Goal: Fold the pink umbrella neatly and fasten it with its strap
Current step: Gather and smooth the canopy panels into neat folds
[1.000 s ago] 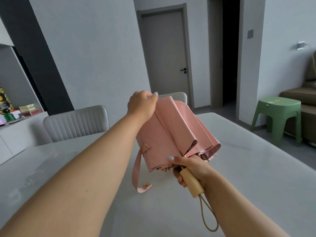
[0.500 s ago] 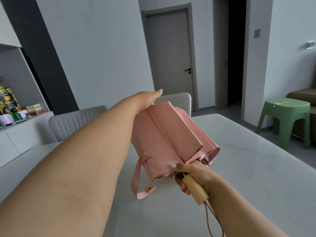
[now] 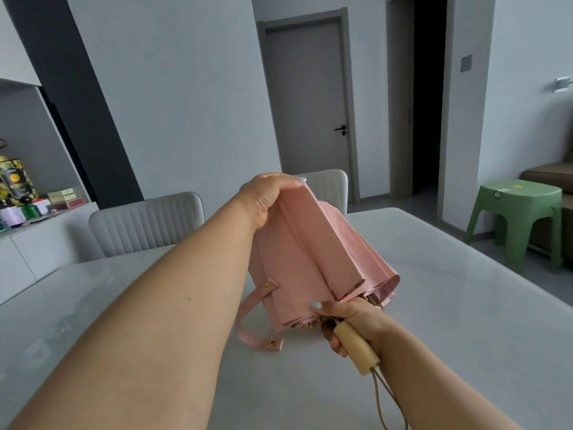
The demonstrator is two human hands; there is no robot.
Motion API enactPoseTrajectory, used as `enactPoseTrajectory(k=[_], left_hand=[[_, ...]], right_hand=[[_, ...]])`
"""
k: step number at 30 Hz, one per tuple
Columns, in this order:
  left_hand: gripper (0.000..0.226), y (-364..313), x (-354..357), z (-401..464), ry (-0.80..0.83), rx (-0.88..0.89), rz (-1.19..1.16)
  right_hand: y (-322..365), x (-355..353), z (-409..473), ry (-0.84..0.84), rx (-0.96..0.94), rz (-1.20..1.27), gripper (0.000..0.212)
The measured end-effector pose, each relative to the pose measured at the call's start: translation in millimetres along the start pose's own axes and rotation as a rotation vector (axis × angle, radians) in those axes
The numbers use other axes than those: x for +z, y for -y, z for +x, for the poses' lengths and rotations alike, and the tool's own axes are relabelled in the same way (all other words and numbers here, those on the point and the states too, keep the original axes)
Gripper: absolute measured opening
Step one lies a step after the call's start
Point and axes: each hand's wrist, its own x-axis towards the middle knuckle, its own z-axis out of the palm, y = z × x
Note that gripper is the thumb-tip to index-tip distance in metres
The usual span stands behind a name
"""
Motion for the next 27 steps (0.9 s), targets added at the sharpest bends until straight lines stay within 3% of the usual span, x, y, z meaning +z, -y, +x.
enactPoseTrajectory(k=[6,9,14,16,22,24,27], left_hand=[[0.024,-1,15,-12,-0.087,0.166,0.125],[0.028,-2,23,-12,-0.163,0.232,0.175],[0.047,-6,22,-4,-0.192,0.132,0.269],[0.038,-8,20,-4,-0.169,0.103,0.308],[0.025,-9,15,-2,-0.272,0.085,0.103],[0.021,-8,16,-8,-0.275,0.103,0.272],[0.034,-9,24,-18,-0.178,0.158,0.624]], right_hand=[[-2,-6,3,-0.026,-0.009,-0.002,0.048],[-4,-7,4,-0.031,-0.012,-0.009,0.052],[-5,-6,5,-0.031,-0.006,-0.025,0.053],[-5,-6,5,-0.035,0.003,-0.032,0.052],[-3,-7,4,-0.054,-0.005,-0.027,0.037],[-2,-7,4,-0.067,-0.005,-0.026,0.03],[-1,-6,4,-0.091,-0.011,-0.046,0.032]])
